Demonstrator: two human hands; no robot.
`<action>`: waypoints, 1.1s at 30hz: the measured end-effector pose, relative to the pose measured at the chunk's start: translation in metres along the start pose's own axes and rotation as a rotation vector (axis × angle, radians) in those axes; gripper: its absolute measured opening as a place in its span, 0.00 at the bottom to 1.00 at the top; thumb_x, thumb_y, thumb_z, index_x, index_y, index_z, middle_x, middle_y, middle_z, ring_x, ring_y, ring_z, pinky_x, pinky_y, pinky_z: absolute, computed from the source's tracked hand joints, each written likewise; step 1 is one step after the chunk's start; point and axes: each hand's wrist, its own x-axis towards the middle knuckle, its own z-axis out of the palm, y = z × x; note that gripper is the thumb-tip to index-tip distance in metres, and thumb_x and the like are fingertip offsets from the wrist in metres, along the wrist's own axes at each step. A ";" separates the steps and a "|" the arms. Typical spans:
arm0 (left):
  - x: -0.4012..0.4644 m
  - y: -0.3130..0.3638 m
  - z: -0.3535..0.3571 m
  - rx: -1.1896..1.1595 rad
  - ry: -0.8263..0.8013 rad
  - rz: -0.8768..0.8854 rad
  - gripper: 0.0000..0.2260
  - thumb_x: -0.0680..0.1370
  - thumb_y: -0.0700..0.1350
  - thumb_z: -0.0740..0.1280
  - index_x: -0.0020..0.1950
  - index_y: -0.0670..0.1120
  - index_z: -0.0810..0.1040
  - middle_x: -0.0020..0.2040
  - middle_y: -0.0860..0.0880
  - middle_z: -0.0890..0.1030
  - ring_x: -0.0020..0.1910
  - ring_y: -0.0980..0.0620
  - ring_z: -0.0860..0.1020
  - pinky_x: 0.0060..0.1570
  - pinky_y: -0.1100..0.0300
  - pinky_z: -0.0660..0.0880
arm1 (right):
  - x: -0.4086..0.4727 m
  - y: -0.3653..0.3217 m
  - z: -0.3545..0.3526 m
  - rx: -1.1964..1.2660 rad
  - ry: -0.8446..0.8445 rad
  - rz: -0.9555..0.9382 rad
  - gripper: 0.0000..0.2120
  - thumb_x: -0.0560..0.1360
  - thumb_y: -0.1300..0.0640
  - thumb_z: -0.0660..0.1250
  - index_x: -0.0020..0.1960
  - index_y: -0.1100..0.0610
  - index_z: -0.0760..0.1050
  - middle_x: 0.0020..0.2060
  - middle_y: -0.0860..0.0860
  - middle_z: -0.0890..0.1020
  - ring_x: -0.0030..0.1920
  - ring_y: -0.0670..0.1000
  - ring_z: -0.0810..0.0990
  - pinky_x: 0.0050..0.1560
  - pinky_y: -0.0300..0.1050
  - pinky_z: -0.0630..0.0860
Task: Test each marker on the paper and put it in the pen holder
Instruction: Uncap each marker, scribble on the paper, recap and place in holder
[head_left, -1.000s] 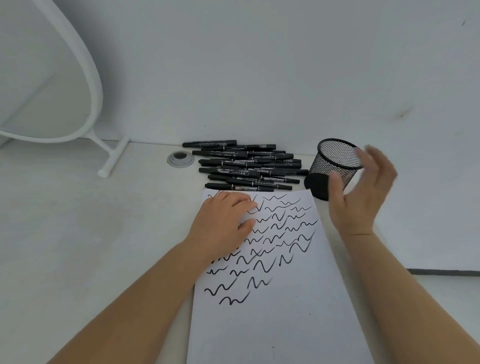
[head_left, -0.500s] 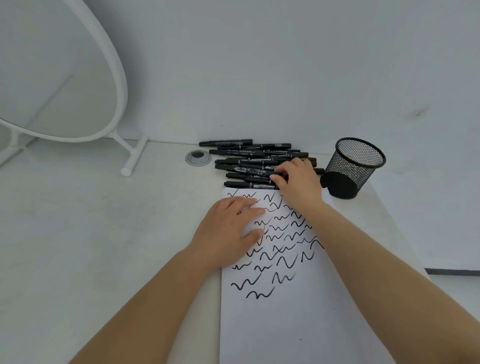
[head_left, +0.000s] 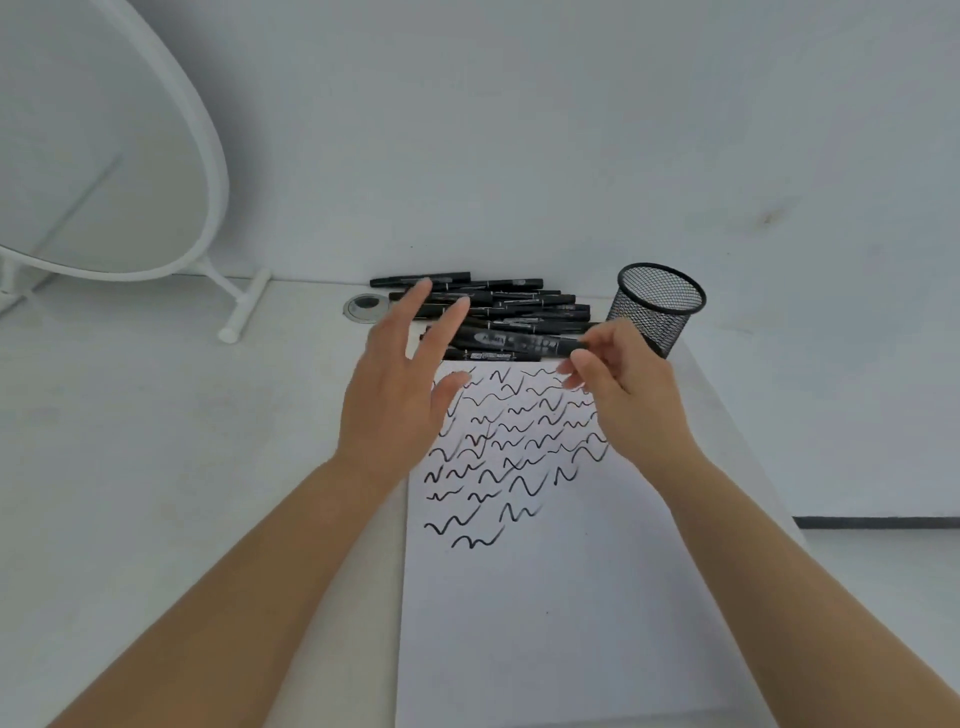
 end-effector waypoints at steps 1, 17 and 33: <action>0.000 0.005 -0.002 -0.026 -0.062 0.012 0.22 0.76 0.47 0.65 0.70 0.48 0.67 0.70 0.44 0.67 0.57 0.45 0.75 0.43 0.55 0.75 | -0.009 -0.001 -0.007 0.057 -0.001 -0.005 0.08 0.77 0.62 0.61 0.44 0.49 0.69 0.35 0.46 0.83 0.35 0.43 0.81 0.40 0.34 0.75; -0.020 0.077 -0.033 -0.299 -0.404 0.051 0.16 0.80 0.55 0.49 0.34 0.53 0.64 0.27 0.55 0.66 0.29 0.53 0.65 0.28 0.60 0.59 | -0.032 -0.031 -0.015 0.658 -0.206 0.441 0.19 0.73 0.59 0.59 0.24 0.57 0.75 0.17 0.54 0.71 0.16 0.49 0.62 0.21 0.35 0.56; -0.006 0.112 -0.043 -1.323 -0.907 -0.632 0.21 0.80 0.52 0.53 0.27 0.50 0.63 0.25 0.56 0.59 0.22 0.58 0.57 0.24 0.68 0.62 | -0.006 -0.035 -0.049 0.727 -0.396 0.194 0.15 0.67 0.60 0.58 0.24 0.58 0.76 0.14 0.55 0.69 0.13 0.48 0.64 0.21 0.32 0.58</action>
